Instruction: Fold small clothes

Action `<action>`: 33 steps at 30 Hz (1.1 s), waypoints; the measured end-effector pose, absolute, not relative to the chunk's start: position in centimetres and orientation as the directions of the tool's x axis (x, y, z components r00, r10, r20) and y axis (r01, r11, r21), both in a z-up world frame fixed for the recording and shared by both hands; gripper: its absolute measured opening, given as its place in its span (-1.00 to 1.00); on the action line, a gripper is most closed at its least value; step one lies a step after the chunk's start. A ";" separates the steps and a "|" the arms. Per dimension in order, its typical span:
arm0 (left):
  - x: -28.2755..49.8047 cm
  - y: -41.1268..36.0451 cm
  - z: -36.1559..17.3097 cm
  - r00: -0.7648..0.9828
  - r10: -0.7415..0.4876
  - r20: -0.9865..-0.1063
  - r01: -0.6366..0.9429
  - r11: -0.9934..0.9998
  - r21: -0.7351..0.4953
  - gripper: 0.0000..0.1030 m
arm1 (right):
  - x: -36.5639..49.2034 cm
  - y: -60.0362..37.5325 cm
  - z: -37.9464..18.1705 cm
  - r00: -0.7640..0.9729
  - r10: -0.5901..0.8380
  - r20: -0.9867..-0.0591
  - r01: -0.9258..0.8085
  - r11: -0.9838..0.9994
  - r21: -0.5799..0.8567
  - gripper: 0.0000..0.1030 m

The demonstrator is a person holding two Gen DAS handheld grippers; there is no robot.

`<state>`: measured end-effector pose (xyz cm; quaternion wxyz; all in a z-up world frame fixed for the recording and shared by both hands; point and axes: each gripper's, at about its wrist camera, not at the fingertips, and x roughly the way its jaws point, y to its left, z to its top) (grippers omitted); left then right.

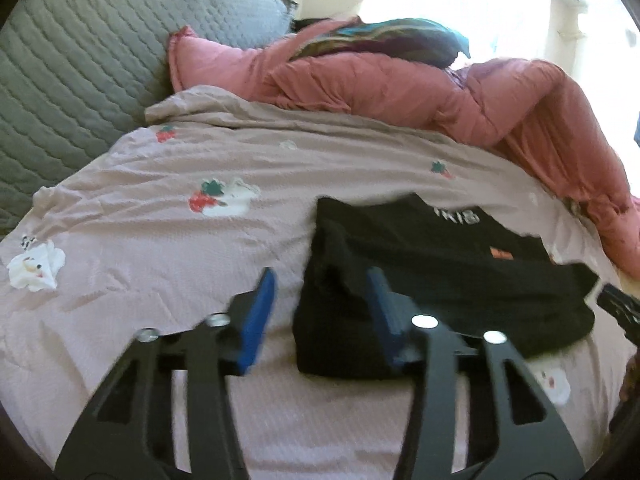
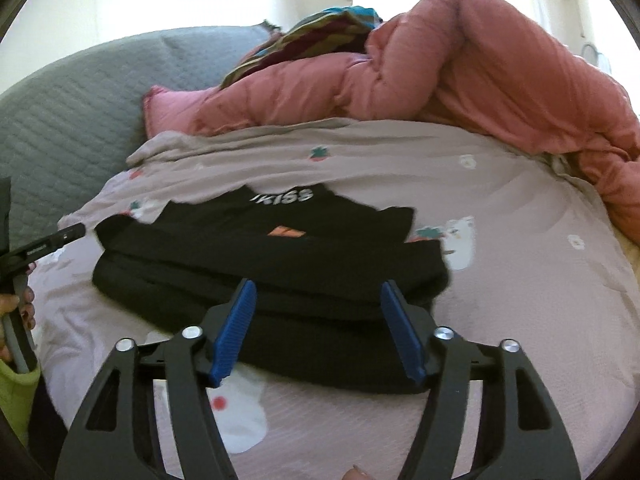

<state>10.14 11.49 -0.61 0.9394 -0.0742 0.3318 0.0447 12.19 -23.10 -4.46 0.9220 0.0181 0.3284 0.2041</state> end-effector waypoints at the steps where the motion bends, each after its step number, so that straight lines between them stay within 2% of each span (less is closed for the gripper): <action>1: 10.0 11.0 -0.9 0.768 0.022 -0.640 -0.116 0.988 -0.105 -0.43 | 12.1 -22.6 -4.6 0.691 0.396 -0.605 -0.378 0.911 0.164 -0.17; 4: 10.1 9.3 -2.1 0.742 0.001 -0.671 -0.069 0.995 -0.075 -0.57 | 11.7 -20.9 -5.4 0.654 0.413 -0.634 -0.424 0.894 0.145 -0.40; 14: 13.3 5.9 -6.0 0.671 0.051 -0.740 -0.014 0.998 0.056 -0.57 | 14.4 -18.5 -8.8 0.586 0.340 -0.736 -0.407 0.908 0.095 -0.43; 19: 15.4 5.2 -6.3 0.653 0.083 -0.752 -0.005 0.994 0.105 -0.47 | 16.4 -18.2 -8.8 0.583 0.334 -0.741 -0.403 0.911 0.094 -0.47; 27: 18.2 5.5 -5.0 0.660 0.060 -0.749 -0.024 0.998 0.059 -0.43 | 20.5 -17.7 -7.2 0.605 0.313 -0.732 -0.380 0.921 0.079 -0.46; 33: 21.4 5.7 -3.8 0.656 0.057 -0.752 -0.051 0.998 0.031 -0.18 | 24.5 -18.1 -7.8 0.565 0.322 -0.759 -0.338 0.930 0.144 -0.45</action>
